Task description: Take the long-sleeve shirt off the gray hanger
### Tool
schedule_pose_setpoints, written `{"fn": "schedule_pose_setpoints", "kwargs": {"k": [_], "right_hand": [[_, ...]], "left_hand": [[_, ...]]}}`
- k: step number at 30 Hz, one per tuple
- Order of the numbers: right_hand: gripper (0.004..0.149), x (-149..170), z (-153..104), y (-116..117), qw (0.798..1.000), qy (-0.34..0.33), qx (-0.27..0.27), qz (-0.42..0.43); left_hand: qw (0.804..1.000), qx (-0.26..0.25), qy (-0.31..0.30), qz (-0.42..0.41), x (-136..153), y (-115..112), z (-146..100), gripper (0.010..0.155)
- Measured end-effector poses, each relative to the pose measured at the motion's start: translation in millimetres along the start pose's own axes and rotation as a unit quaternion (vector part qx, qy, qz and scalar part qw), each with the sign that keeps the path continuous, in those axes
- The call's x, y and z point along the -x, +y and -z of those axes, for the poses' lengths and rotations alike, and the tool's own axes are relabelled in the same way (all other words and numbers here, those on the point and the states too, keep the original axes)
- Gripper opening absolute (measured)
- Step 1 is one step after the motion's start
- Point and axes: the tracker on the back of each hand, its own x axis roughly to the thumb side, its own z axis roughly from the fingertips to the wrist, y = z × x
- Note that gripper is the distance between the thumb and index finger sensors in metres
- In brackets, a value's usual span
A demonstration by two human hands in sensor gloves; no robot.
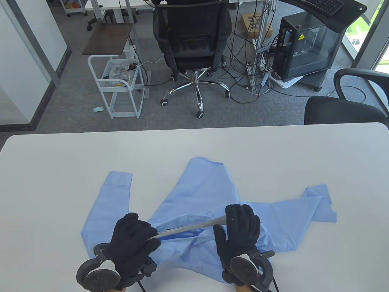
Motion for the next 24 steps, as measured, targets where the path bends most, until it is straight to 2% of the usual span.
{"fn": "schedule_pose_setpoints", "kwargs": {"k": [12,14,18,21,24], "right_hand": [[0.063,-17,-1,26,0.988,-0.079,-0.128,0.029],[0.062,-19,-1,29,0.987,-0.081,-0.137,0.025],[0.050,-17,0,34,0.984,-0.071,-0.159,0.040],[0.043,-13,1,39,0.981,-0.049,-0.172,0.076],[0.040,-12,2,38,0.986,-0.043,-0.152,0.059]], "left_hand": [[0.994,0.029,-0.086,0.067,-33,-15,-2,0.047],[0.991,0.034,-0.103,0.080,-42,-18,-3,0.047],[0.984,0.036,-0.134,0.110,-55,-23,-5,0.047],[0.983,0.035,-0.135,0.123,-57,-25,-6,0.049],[0.984,0.033,-0.117,0.130,-55,-20,-5,0.059]]}}
